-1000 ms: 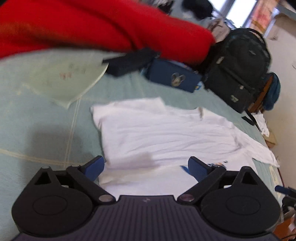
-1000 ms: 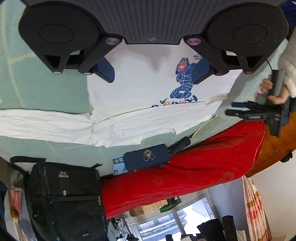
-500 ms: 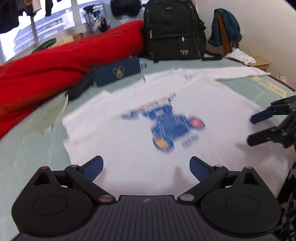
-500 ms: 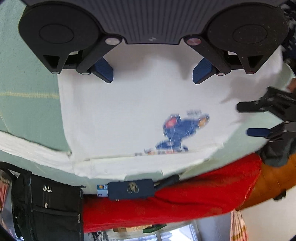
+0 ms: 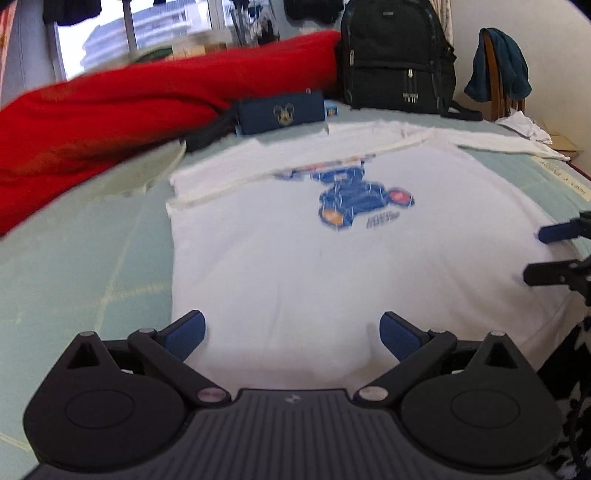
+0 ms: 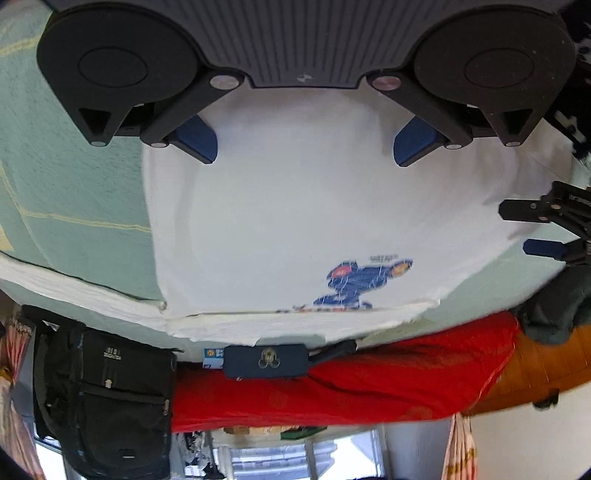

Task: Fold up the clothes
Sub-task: 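Withdraw the open right gripper from the folded sleeves, then move the open right gripper to the side edge of the shirt body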

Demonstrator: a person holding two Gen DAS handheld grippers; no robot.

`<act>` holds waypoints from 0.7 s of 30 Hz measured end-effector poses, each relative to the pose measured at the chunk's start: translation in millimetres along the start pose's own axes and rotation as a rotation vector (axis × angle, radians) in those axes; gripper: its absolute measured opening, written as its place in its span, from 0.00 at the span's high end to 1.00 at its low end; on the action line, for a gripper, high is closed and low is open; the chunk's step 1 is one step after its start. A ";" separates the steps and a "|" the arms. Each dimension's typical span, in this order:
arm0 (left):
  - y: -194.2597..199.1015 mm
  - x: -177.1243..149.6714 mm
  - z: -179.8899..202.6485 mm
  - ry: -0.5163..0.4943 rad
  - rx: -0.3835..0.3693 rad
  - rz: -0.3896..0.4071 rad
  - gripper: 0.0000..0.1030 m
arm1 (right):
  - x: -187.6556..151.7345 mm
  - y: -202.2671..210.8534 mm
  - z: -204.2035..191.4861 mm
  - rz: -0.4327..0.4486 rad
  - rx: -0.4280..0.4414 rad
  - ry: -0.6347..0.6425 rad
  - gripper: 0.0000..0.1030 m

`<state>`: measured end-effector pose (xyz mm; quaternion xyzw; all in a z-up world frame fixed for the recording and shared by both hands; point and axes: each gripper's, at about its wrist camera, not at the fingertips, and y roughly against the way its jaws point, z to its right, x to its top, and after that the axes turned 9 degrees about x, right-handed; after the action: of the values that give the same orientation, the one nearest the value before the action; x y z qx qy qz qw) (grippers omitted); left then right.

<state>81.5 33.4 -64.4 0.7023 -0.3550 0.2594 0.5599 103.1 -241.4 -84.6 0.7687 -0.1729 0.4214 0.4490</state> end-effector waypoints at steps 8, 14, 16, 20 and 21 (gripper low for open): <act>3.3 32.0 41.0 -0.096 -0.058 0.074 0.02 | 9.9 39.6 56.3 0.139 -0.114 -0.085 0.00; -5.0 44.6 66.7 -0.142 -0.095 0.089 0.02 | 23.1 61.4 125.2 0.212 -0.240 -0.155 0.00; -10.3 46.5 73.5 -0.156 -0.093 0.083 0.02 | 28.2 67.0 149.1 0.227 -0.271 -0.180 0.00; -22.0 51.7 84.1 -0.176 -0.076 0.069 0.02 | 44.5 71.0 195.6 0.245 -0.276 -0.251 0.00; -24.8 53.5 85.6 -0.178 -0.069 0.068 0.02 | 52.4 68.2 205.9 0.243 -0.286 -0.250 0.00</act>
<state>131.0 -57.9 -59.0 0.6904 -0.4357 0.2021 0.5410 191.2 -444.3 -55.2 0.7171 -0.3763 0.3450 0.4745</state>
